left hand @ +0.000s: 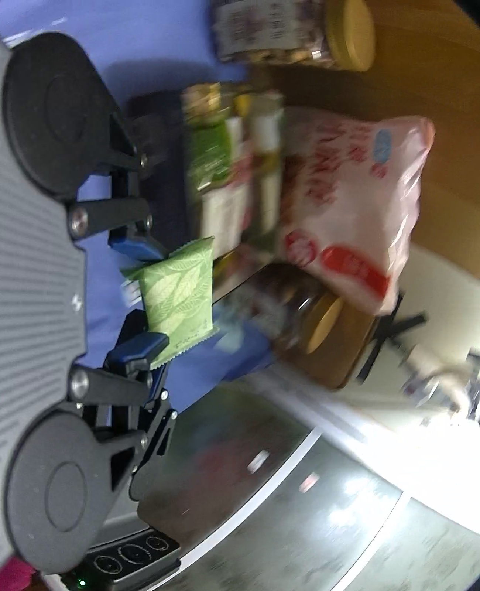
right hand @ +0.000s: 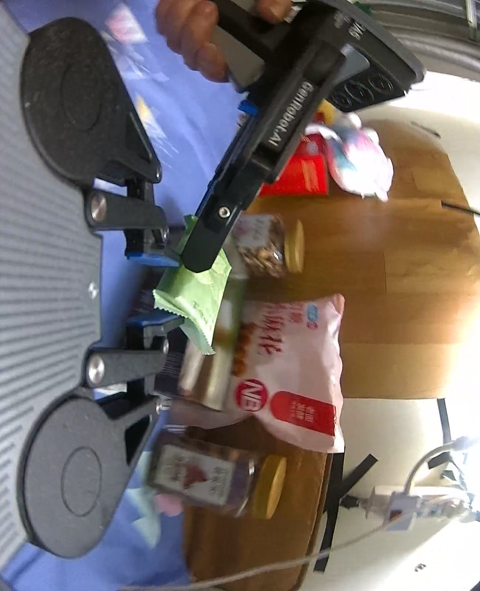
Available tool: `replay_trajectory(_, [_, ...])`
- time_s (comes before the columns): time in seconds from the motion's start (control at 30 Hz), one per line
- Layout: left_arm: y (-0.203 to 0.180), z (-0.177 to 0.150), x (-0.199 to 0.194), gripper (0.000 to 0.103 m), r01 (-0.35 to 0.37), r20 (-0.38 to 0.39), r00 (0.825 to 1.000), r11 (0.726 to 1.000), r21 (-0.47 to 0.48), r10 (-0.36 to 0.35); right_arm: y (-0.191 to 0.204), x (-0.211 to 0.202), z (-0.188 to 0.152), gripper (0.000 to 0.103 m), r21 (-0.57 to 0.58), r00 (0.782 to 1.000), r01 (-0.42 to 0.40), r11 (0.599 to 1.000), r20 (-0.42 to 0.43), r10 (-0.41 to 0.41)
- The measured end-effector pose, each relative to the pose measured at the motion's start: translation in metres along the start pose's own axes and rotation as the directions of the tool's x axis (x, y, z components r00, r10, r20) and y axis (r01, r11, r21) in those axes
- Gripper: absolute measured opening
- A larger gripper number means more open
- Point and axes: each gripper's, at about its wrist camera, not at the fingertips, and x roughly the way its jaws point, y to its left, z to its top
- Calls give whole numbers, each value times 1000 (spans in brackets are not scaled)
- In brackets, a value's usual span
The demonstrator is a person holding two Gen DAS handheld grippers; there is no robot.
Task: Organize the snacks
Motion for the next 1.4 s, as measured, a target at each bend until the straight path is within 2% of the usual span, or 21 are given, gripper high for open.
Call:
replay_trajectory(0.1, [18, 23, 19, 44, -59, 28, 998, 998, -14, 59, -18, 39, 14, 29, 12, 1000, -2, 1000, -14, 3])
replay_trajectory(0.13, [23, 27, 25, 48, -77, 31, 997, 997, -23, 78, -23, 53, 17, 31, 10, 1000, 6, 1000, -22, -5])
replay_trajectory(0.27, [39, 33, 47, 51, -144, 15, 989, 988, -49, 145, -28, 87, 16, 32, -2, 997, 61, 998, -57, -61])
replay_trajectory(0.4, [45, 25, 38, 51, -134, 18, 991, 989, -70, 135, -31, 77, 6, 35, 37, 996, 76, 996, -44, -74])
replay_trajectory(0.5, [41, 8, 2, 51, -92, 36, 995, 993, -69, 94, -24, 47, 2, 36, 72, 997, 78, 994, -13, -77])
replay_trajectory(0.6, [41, -29, -44, 59, -74, 40, 996, 995, -74, 77, -13, 16, -12, 39, 163, 1000, -5, 987, -27, 10])
replay_trajectory(0.67, [45, -57, -67, 61, -85, 19, 996, 992, -98, 87, -2, 1, -31, 40, 248, 989, -99, 964, -80, 122])
replay_trajectory(0.77, [59, -107, -96, 62, -113, -35, 993, 977, -181, 109, 14, -8, -61, 40, 390, 945, -210, 897, -156, 289])
replay_trajectory(0.87, [70, -149, -120, 67, -138, -60, 990, 952, -272, 127, 39, -10, -82, 40, 471, 905, -252, 845, -193, 378])
replay_trajectory(0.93, [75, -166, -128, 67, -137, -68, 990, 937, -322, 122, 54, -8, -86, 40, 477, 899, -252, 842, -208, 386])
replay_trajectory(0.97, [76, -174, -131, 67, -119, -58, 993, 931, -345, 106, 61, -9, -87, 41, 480, 904, -250, 841, -196, 380])
replay_trajectory(1.07, [77, -193, -136, 67, -50, -8, 999, 910, -411, 51, 75, -8, -89, 41, 514, 893, -268, 815, -184, 410])
replay_trajectory(1.13, [70, -201, -137, 66, -46, 31, 998, 914, -402, 63, 81, -11, -92, 41, 523, 898, -268, 809, -169, 407])
replay_trajectory(1.2, [64, -206, -135, 66, -34, 53, 997, 913, -406, 61, 84, -17, -97, 40, 555, 895, -272, 786, -155, 419])
replay_trajectory(1.3, [61, -215, -131, 57, 21, 65, 998, 899, -437, 9, 82, -30, -108, 34, 601, 901, -260, 756, -132, 414])
replay_trajectory(1.37, [57, -220, -127, 46, 47, 63, 998, 895, -443, -21, 82, -38, -114, 21, 619, 906, -247, 746, -126, 404])
replay_trajectory(1.4, [55, -221, -124, 42, 58, 54, 998, 895, -442, -38, 81, -42, -117, 19, 628, 908, -239, 741, -125, 400])
